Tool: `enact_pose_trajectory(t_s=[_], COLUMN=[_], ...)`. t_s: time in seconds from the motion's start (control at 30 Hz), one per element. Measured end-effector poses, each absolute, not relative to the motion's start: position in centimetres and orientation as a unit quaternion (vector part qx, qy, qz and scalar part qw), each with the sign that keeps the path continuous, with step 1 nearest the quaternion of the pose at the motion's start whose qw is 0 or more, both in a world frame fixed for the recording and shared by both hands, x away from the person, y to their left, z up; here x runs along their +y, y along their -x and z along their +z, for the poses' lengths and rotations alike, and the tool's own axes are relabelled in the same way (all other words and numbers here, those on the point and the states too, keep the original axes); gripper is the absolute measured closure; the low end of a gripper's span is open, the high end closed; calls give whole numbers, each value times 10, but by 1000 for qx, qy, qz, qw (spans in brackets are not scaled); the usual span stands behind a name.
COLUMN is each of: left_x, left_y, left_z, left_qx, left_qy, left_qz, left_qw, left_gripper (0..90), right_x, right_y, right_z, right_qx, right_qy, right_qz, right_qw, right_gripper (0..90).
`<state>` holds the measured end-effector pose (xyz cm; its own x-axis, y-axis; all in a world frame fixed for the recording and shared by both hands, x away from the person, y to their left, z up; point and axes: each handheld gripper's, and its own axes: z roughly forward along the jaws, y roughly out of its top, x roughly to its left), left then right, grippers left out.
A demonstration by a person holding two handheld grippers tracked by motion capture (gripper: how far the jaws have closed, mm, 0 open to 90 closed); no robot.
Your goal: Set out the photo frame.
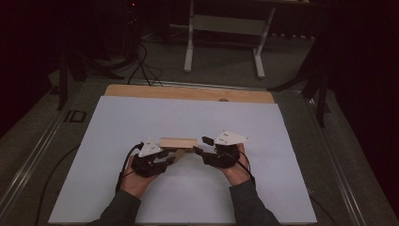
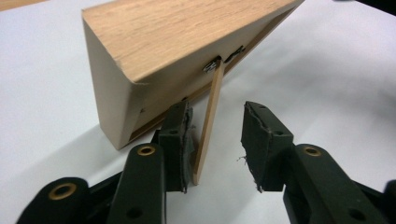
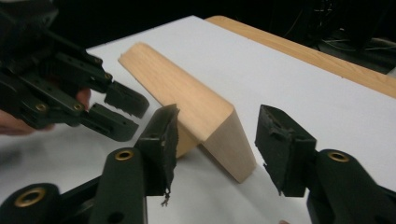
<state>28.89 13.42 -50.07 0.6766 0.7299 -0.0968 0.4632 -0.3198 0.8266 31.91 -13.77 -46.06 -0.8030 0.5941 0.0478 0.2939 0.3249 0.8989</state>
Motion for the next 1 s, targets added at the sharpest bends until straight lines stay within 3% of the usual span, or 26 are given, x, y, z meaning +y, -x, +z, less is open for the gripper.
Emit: enact_pose_trajectory(t_s=[0.23, 0.27, 0.4, 0.63, 1.0], left_x=[137, 137, 136, 130, 130], left_y=[-289, -289, -289, -288, -295], left_z=[-498, -498, -498, -499, -496], left_qx=[374, 374, 371, 363, 365], left_qy=[-794, -794, -796, -810, -808], left_qz=[154, 158, 161, 175, 184], left_qw=[453, 453, 451, 426, 424], left_gripper=[664, 690, 735, 731, 850], right_x=[-140, -140, -142, -140, -125], right_y=[-319, -318, -319, -331, -347], right_z=[-459, -457, -453, -456, -463], right_qx=[789, 785, 774, 769, 771], right_qy=[-287, -289, -299, -314, -320], right_qz=[521, 523, 526, 526, 530], right_qw=[150, 165, 189, 182, 151], right_gripper=[636, 748, 884, 897, 897])
